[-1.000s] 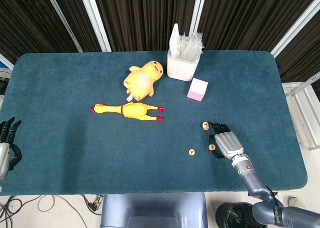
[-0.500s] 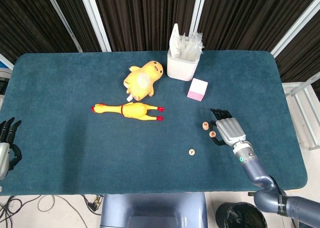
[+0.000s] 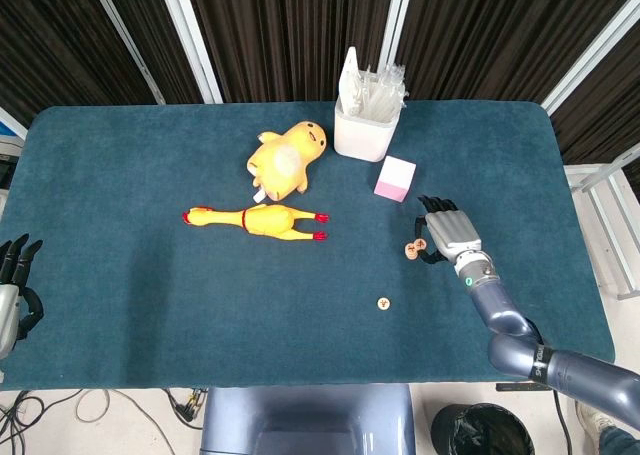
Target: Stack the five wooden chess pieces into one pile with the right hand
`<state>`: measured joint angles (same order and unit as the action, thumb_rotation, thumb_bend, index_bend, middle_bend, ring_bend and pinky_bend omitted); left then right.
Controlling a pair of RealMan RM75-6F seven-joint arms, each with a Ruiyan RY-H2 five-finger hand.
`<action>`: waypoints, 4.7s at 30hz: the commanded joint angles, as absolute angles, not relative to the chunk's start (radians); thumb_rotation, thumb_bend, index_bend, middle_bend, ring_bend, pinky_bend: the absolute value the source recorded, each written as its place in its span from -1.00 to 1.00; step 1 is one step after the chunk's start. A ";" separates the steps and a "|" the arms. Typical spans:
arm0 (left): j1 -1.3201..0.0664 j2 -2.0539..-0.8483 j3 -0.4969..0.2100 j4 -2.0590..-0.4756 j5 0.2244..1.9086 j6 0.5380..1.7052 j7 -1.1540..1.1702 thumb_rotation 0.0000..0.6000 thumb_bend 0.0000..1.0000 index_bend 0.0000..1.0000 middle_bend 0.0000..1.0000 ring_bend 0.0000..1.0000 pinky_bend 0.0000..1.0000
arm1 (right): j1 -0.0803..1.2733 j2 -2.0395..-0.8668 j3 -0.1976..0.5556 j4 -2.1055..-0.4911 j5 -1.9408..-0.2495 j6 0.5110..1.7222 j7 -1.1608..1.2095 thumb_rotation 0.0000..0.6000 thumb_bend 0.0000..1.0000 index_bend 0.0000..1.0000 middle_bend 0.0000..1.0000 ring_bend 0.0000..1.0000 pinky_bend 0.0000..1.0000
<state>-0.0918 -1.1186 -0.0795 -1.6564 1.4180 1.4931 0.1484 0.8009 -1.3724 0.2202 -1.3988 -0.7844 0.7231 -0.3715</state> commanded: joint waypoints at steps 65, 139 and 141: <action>-0.092 -1.126 -0.083 -1.655 1.411 1.495 0.165 1.00 0.65 -0.79 -1.00 -1.00 -0.98 | 0.895 -1.446 0.135 -1.300 -0.679 0.697 -0.350 1.00 -0.19 -0.12 -0.89 -0.95 -0.83; -0.092 -1.121 -0.081 -1.655 1.415 1.493 0.156 1.00 0.65 -0.78 -1.00 -1.00 -0.98 | 0.626 -1.523 0.003 -1.450 -1.350 0.975 -0.216 1.00 -0.19 -0.31 -0.91 -0.96 -0.84; -0.092 -1.121 -0.081 -1.655 1.415 1.493 0.156 1.00 0.65 -0.78 -1.00 -1.00 -0.98 | 0.627 -1.526 0.005 -1.440 -1.347 0.968 -0.215 1.00 -0.19 -0.31 -0.91 -0.96 -0.84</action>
